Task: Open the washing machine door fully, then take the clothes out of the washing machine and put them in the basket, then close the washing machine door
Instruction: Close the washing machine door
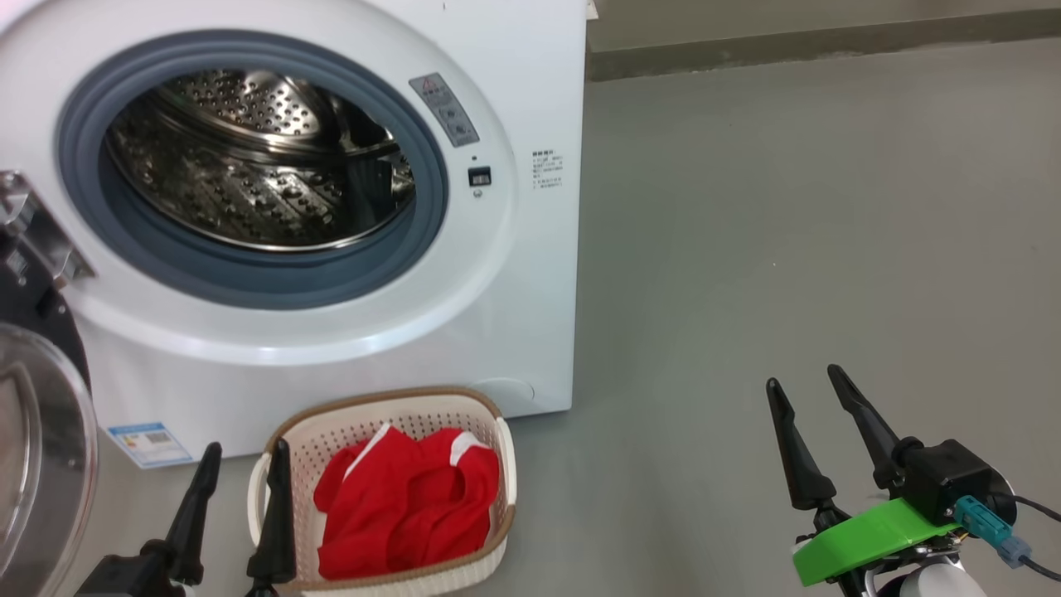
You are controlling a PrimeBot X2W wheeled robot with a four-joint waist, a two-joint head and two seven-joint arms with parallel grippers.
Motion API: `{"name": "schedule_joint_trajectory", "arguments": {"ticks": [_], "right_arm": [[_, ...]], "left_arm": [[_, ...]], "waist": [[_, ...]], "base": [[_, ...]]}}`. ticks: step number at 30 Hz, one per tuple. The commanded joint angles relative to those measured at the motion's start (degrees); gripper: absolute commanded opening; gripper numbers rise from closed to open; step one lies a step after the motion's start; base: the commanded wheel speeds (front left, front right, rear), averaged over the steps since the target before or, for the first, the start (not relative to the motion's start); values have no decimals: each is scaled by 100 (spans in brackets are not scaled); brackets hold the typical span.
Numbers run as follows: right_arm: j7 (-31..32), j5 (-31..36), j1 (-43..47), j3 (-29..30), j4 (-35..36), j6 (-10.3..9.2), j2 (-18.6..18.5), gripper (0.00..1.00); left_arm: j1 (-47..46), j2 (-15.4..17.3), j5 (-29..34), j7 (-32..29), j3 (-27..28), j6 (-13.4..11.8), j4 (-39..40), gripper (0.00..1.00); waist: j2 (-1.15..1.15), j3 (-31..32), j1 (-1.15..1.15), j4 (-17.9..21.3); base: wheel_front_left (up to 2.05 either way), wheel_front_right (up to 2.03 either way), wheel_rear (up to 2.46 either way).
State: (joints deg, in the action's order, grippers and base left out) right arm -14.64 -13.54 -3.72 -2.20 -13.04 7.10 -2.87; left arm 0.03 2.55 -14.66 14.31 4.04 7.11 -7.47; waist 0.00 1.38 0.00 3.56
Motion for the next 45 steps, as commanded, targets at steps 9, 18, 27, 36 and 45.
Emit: {"name": "schedule_joint_trajectory", "arguments": {"ticks": [9,18,27,36,45], "right_arm": [[-36,20,-103,-113,101,39,0,100],[-36,-7,-104,-115,90,39,0,100],[-36,9,-126,-81,113,39,0,100],[-36,-24,-106,-179,120,39,0,100],[-36,-23,-100,-216,128,39,0,100]], "left_arm": [[-129,38,83,69,272,20,134,100],[-137,34,117,69,311,-18,130,100],[-167,33,153,69,335,-224,112,100],[-96,33,45,69,236,-426,261,100],[-29,33,-24,69,163,-413,428,100]], "waist": [[0,-2,0,-4],[0,7,0,-16],[0,0,0,-213],[0,18,0,-723],[0,37,0,-1399]], "base": [[-58,58,0],[0,0,0],[0,0,0],[0,0,0],[0,0,0]]}}
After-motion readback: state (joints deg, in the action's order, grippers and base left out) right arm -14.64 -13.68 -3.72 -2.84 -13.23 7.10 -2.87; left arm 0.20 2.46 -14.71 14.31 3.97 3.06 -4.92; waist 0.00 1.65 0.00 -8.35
